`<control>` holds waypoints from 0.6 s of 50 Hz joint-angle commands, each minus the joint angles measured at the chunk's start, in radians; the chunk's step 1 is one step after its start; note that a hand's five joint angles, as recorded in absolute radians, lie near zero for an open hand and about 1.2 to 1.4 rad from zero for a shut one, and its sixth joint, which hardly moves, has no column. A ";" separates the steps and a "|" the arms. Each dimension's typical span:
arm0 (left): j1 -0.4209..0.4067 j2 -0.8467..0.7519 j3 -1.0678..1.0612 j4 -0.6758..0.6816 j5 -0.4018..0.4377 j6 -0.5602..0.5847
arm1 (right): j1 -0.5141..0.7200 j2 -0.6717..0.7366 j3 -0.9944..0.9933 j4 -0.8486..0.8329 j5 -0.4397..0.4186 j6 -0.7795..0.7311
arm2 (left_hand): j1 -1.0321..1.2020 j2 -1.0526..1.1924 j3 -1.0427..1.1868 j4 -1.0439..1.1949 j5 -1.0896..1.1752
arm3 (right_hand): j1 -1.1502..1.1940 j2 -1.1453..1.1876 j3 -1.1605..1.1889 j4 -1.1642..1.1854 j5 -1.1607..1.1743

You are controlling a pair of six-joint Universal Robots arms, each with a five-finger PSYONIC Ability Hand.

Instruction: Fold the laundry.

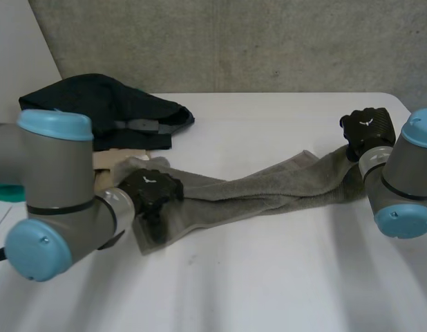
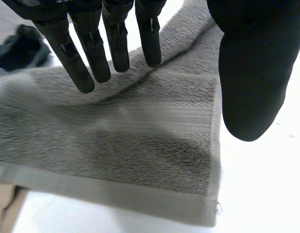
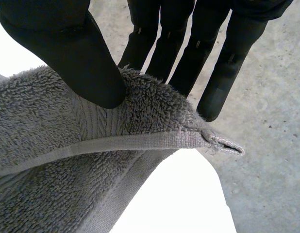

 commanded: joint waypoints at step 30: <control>-0.150 -0.220 0.303 0.023 -0.257 0.102 | -0.004 -0.080 0.059 0.038 -0.048 -0.028 | 0.978 0.980 0.980 0.989 0.992 | 0.264 0.217 0.210 0.202 0.232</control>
